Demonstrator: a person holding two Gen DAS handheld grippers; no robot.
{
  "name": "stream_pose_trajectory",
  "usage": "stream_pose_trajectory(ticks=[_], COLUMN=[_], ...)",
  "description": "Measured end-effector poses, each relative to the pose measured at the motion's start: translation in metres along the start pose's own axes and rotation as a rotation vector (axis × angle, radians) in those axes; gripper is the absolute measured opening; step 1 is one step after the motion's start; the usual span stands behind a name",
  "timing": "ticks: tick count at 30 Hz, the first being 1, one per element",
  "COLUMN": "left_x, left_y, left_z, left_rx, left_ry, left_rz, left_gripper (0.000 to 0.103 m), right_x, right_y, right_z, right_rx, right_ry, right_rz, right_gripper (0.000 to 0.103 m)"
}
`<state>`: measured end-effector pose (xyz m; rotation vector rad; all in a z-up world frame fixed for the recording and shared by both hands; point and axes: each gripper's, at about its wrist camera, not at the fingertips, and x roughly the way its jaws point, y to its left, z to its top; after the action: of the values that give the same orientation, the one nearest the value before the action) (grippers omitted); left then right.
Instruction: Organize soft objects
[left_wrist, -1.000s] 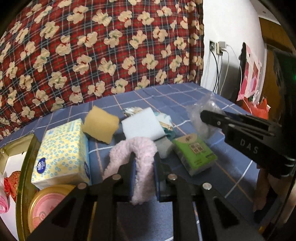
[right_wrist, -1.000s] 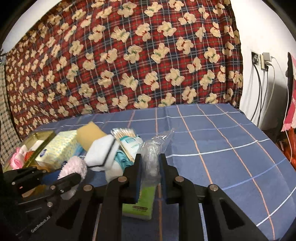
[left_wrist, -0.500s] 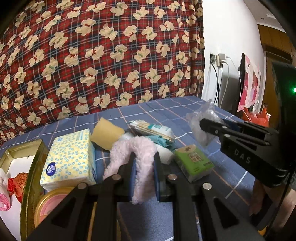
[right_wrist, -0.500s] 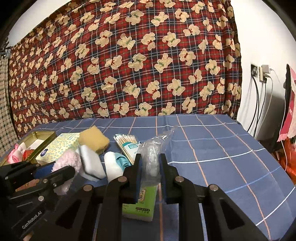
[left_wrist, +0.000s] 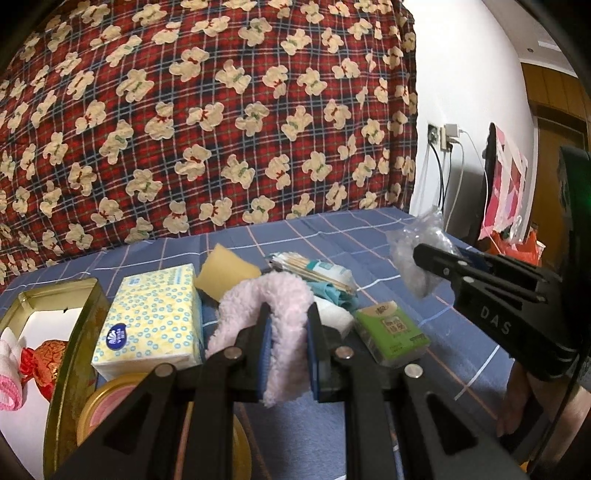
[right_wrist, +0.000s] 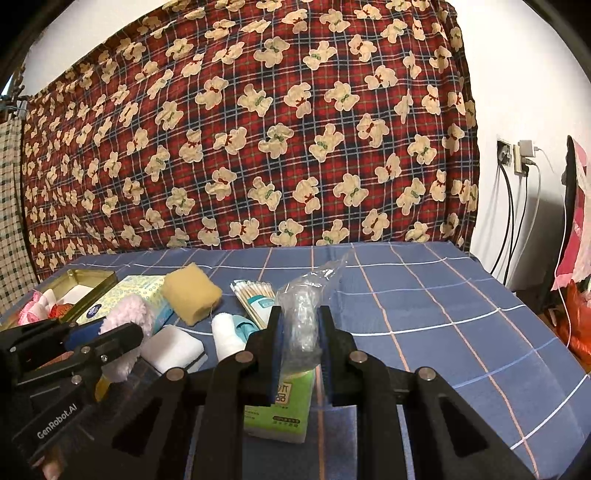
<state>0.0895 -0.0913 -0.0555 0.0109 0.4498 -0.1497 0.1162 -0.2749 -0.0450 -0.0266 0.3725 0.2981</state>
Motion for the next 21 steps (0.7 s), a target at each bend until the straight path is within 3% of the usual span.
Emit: stream_pose_trajectory(ticks=[21], left_x=[-0.017], left_y=[0.006], left_z=[-0.002], left_rx=[-0.023], left_ry=[-0.093], left_rz=[0.035], left_gripper=[0.014], right_x=[-0.018], right_y=[0.003], right_z=[-0.001], right_rx=[-0.018], right_ry=[-0.095], right_rz=[-0.016], right_gripper=[0.020])
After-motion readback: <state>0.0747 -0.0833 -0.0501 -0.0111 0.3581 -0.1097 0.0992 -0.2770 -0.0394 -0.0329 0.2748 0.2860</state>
